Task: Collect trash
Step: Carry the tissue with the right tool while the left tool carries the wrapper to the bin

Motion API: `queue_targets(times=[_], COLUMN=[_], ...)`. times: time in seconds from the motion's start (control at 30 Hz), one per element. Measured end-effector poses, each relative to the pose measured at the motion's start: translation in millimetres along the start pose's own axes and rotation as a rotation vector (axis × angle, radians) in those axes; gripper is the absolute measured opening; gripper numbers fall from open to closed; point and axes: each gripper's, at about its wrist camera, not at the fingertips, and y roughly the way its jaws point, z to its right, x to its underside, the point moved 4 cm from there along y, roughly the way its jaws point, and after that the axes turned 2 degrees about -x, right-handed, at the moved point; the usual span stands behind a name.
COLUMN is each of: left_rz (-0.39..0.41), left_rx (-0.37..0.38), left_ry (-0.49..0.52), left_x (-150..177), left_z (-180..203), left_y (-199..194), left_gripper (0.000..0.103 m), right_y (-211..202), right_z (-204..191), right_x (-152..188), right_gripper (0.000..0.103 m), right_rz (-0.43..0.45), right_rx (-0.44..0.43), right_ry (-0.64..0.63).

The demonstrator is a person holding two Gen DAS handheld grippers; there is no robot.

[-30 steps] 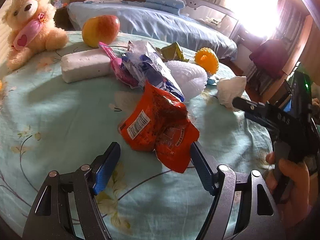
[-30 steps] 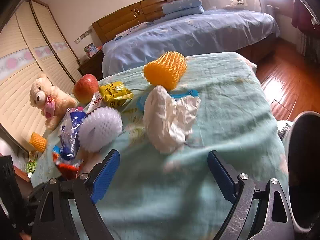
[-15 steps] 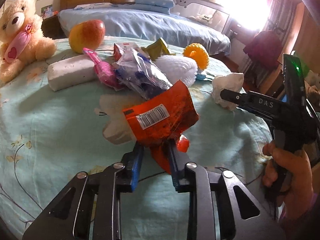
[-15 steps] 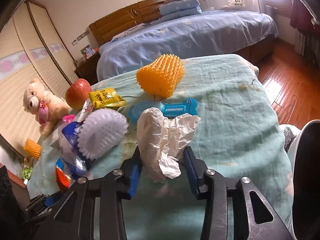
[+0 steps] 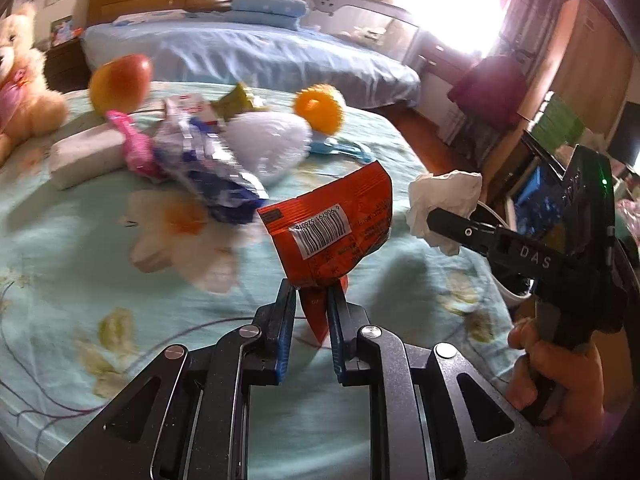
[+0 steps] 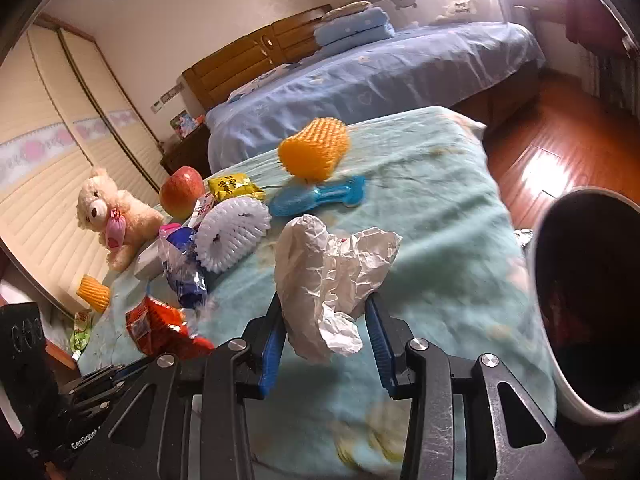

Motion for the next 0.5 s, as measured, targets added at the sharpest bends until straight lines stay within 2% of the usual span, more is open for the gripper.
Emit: queue_targets(times=[0.5], left_rz=[-0.021], left_rx=[0.096], left_ry=[0.099], left_x=[-7], left_z=[71], left_y=[17], left_gripper=[0.015], right_y=[-63], right_z=[51], right_x=[17], right_gripper=[0.040], right_rz=[0.083], right_rx=[0.104], right_ry=[0.071])
